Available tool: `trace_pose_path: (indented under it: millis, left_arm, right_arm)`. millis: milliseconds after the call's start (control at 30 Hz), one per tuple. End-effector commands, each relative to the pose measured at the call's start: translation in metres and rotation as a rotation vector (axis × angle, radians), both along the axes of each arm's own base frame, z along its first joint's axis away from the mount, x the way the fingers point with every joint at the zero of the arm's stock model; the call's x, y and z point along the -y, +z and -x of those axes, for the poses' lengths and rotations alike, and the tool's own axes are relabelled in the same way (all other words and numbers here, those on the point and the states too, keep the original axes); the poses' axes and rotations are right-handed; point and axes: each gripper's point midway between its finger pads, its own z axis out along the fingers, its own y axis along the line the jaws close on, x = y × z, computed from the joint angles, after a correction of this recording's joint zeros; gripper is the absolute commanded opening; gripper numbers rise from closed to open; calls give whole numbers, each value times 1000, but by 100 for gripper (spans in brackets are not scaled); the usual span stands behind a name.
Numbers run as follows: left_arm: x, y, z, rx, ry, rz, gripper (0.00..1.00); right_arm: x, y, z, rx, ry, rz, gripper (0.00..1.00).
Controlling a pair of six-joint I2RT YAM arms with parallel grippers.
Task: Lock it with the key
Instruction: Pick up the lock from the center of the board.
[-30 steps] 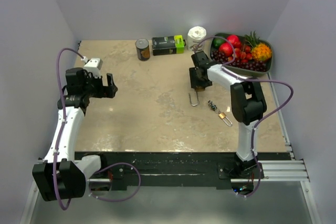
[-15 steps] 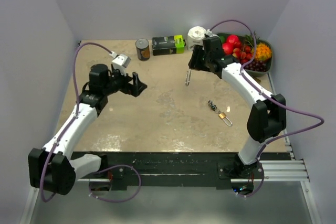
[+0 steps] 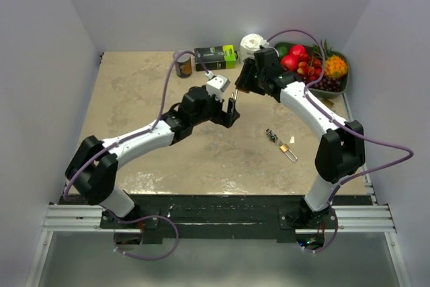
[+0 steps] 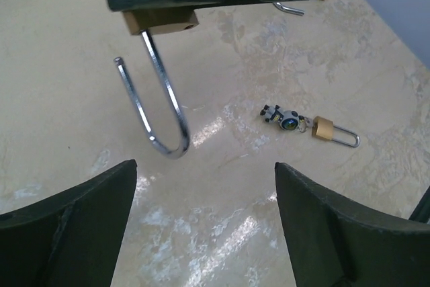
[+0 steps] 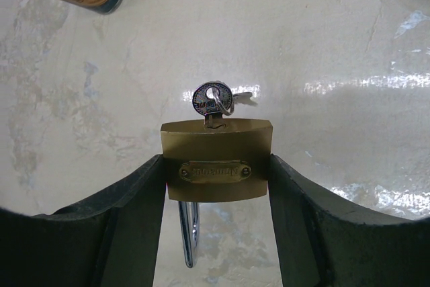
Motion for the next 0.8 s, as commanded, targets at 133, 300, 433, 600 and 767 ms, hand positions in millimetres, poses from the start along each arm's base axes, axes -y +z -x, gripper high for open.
trace_pose_path:
  millis: [133,300,433,600,767]
  left_arm:
    - [35,10,-35,42,174,70,78]
    - [39,5,-42,22,201,74,58]
    - [43,6,-43,14,193,88,34]
    - [46,9,-42,8,179,98,0]
    - [44,12,-41,0,158,117,0]
  right_arm:
    - [-16,76,-5,205,-9,-82,0]
    - [-17,73,-1,190,-6,-88,0]
    - [-18,73,-1,187,-4,-99,0]
    - [-21,75,0,187,5,-109,0]
    - [-26,80,2,195,35,-129,45]
